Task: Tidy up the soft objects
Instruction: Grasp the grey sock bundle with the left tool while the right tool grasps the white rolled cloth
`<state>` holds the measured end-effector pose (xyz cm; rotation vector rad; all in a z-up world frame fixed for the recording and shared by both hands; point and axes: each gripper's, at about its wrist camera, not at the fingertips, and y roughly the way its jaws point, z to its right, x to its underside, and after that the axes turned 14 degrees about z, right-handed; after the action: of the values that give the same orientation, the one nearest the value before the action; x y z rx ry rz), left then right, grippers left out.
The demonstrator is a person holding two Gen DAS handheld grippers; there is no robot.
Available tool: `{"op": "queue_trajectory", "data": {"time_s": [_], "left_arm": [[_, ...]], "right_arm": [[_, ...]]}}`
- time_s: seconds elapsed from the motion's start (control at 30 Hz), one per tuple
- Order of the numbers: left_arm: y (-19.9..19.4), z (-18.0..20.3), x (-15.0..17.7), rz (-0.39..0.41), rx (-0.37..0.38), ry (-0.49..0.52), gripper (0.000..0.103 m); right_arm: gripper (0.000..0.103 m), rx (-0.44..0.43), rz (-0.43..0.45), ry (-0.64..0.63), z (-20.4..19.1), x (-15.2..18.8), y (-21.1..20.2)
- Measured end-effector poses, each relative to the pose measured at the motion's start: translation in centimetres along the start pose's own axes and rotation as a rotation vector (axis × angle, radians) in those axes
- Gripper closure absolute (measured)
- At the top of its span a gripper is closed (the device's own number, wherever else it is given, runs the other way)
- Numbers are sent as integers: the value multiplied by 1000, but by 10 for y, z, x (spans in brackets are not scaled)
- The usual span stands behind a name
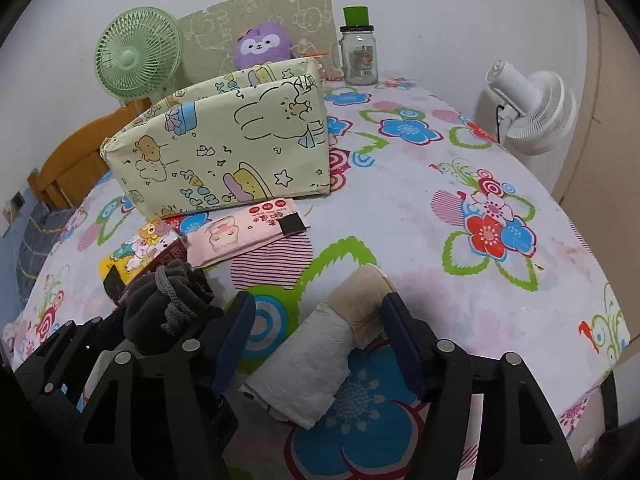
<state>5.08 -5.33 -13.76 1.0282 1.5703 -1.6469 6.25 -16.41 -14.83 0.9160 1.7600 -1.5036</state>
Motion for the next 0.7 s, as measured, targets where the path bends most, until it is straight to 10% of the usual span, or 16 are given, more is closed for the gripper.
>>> {"op": "queue_trajectory", "data": {"time_s": [0.43,0.7], "left_arm": [[-4,-4,1,-16,27,-4,49],[-13,-9,-5,0,21,-24,50]], "right_arm": [[74,-8,-1,-29,-9,1,7],[76,-35,28,-50,-18,-7,-1]]}}
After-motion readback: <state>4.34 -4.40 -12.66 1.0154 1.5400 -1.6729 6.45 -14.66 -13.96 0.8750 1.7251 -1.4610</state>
